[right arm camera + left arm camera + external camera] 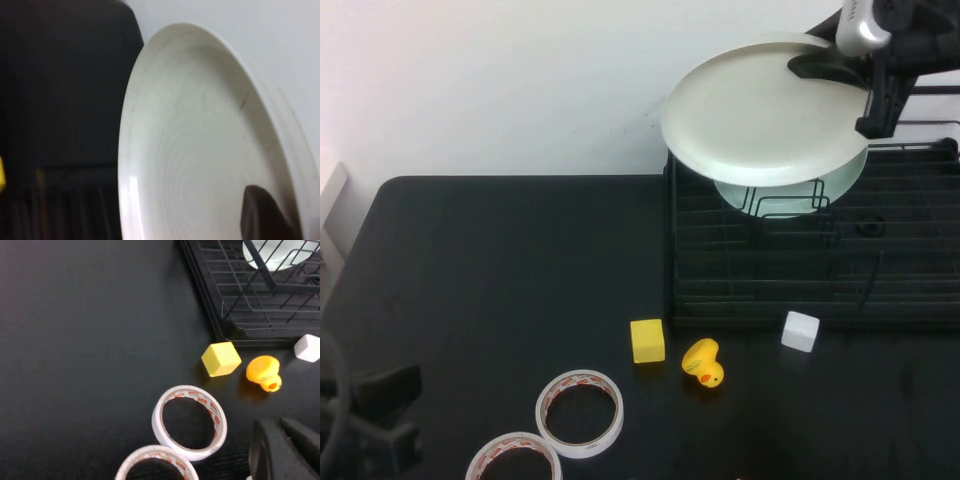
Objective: Place plate on rack
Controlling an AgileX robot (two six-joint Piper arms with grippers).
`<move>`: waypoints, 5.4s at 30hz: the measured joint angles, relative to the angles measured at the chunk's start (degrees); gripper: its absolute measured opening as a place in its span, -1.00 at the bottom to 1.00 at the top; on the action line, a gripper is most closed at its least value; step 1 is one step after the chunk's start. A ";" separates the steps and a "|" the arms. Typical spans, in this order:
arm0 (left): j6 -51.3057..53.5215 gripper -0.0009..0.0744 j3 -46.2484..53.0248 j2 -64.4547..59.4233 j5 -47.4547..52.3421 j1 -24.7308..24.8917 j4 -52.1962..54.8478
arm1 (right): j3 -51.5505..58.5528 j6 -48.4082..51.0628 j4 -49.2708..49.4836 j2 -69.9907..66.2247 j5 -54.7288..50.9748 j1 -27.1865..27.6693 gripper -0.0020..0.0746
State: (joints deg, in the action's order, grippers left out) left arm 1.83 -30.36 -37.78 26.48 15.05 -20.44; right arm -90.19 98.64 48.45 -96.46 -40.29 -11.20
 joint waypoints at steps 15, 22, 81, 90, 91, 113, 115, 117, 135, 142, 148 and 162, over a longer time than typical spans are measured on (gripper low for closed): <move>-1.83 -0.98 1.75 7.33 1.18 0.00 0.34 | -15.66 1.29 -0.42 -19.43 -1.38 6.97 -0.64; -1.83 -0.98 1.75 7.33 3.06 0.00 0.34 | -17.84 5.04 0.98 -22.93 -2.18 7.00 -0.64; -13.51 -0.98 1.75 34.35 27.75 0.00 15.83 | 23.51 -8.57 20.66 35.78 -8.70 7.13 -0.93; -13.51 -0.98 1.75 34.48 30.16 0.00 15.83 | 38.69 -0.79 29.97 53.84 3.85 7.13 -0.93; -13.51 -0.98 1.75 34.48 30.40 0.00 15.83 | 39.75 -0.69 30.05 55.64 4.44 7.13 -0.93; -13.65 -0.98 1.75 34.48 30.94 0.00 15.83 | 53.32 -10.45 14.36 81.80 5.97 7.13 -0.94; -13.65 -0.98 1.75 34.48 30.94 0.00 15.83 | 55.39 -10.45 14.36 84.28 6.99 7.13 -0.94; -13.65 -0.98 1.75 34.48 30.94 0.00 15.83 | 57.49 -10.45 14.36 86.73 8.11 7.13 -0.94; -13.65 -0.98 1.75 34.58 30.94 0.00 15.83 | 79.94 -67.38 -25.57 94.09 18.08 8.45 -0.94; -13.65 -0.98 1.75 34.58 30.94 0.00 15.83 | 80.84 -101.99 -57.31 93.97 12.76 11.01 -0.95; -13.65 -0.98 1.75 34.58 30.94 0.00 15.83 | 85.60 -105.62 -56.84 96.88 15.20 13.75 -0.95; -13.65 -0.98 1.75 34.58 30.94 0.00 15.73 | 91.48 -103.64 -57.32 97.13 21.67 14.17 -0.95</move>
State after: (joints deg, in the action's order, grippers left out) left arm -11.82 -28.61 -3.20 57.42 15.05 -4.71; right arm 1.29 -5.01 -8.87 0.67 -18.62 2.97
